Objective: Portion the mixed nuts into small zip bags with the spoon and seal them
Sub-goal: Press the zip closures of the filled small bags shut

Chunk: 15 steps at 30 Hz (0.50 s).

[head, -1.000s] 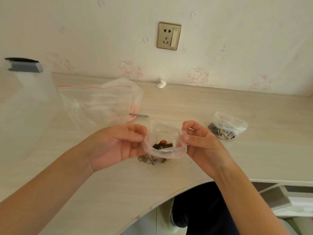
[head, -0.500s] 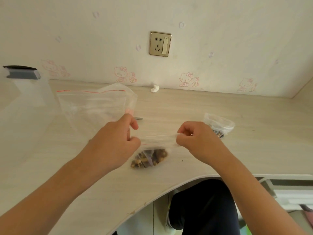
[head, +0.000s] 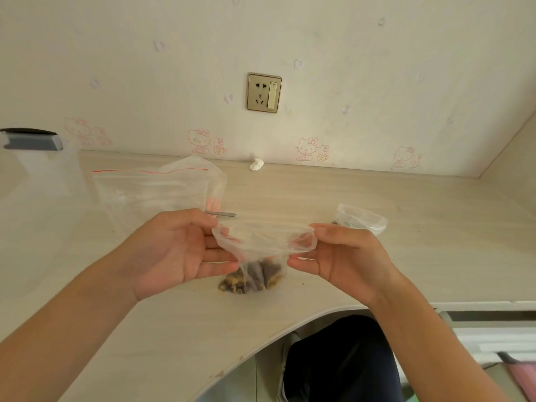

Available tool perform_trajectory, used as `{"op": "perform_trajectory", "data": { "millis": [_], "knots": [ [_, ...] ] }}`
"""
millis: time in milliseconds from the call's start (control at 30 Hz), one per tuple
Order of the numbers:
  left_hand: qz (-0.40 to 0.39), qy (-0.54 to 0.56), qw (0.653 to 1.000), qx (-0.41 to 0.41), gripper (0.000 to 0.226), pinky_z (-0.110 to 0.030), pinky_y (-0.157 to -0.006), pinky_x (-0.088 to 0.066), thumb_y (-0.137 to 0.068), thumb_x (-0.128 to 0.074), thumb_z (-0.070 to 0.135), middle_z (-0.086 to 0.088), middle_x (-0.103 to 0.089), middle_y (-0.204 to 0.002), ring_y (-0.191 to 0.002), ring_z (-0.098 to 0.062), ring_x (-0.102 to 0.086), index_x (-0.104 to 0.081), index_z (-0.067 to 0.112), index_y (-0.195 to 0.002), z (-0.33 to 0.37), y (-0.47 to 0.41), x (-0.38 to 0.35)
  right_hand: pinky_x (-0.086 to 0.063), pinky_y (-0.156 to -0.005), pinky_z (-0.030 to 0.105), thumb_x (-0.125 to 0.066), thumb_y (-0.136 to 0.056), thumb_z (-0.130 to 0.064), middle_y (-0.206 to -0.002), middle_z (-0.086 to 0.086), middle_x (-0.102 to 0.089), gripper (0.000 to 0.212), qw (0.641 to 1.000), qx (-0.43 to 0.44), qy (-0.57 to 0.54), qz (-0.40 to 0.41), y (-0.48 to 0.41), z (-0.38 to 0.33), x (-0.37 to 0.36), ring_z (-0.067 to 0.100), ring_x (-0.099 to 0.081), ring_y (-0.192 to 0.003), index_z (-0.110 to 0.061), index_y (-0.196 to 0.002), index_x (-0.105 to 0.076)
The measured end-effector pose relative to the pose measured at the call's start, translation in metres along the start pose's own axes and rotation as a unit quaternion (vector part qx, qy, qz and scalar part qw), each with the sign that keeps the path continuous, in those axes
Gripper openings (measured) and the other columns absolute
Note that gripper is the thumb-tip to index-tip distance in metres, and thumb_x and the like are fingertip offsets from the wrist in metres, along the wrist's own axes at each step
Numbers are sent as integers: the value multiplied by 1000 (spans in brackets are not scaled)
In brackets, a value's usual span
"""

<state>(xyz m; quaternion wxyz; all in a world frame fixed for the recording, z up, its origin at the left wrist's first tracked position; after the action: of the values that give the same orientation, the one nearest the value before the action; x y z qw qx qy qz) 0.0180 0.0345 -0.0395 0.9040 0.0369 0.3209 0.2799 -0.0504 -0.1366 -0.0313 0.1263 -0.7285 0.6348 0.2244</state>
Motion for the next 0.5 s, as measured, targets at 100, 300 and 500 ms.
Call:
{"op": "perform_trajectory", "data": {
  "millis": [100, 300, 500],
  "knots": [
    [-38, 69, 997, 4, 70, -49, -103, -54, -82, -74, 8, -21, -72, -116, -115, -40, -70, -51, -6, -146, 0, 1, -5, -60, -88, 41, -81, -78, -12, -107, 20, -73, 25, 999, -5, -7, -31, 2, 1, -5, 34, -72, -103, 4, -96, -74],
    [-13, 62, 998, -1, 80, -44, -83, -65, -65, -97, 7, -24, -71, -121, -103, -33, -76, -62, -9, -135, -2, 5, -3, -60, -81, 40, -87, -78, -18, -98, 12, -72, 20, 998, 18, 25, -46, 1, -7, -11, 25, -70, -95, -5, -87, -74],
    [54, -109, 991, -62, 24, -27, -59, -51, -72, -91, 18, -12, -63, -75, -67, -20, -56, -70, 6, -73, 6, 3, -15, -44, -56, 24, -81, -80, -15, -72, 3, -59, 20, 996, 20, 81, -25, -9, -7, -28, 15, -50, -65, -13, -71, -63]
  ]
}}
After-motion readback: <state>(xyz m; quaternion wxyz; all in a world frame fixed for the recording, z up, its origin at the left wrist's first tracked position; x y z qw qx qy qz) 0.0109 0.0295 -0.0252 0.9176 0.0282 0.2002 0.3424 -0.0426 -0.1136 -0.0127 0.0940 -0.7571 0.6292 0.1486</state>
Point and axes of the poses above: each hand's wrist, its own y-axis away from the middle knuckle, its own x-axis out of the back of the hand, z = x × y, the point moved 10 cm from there along -y, towards the middle knuckle
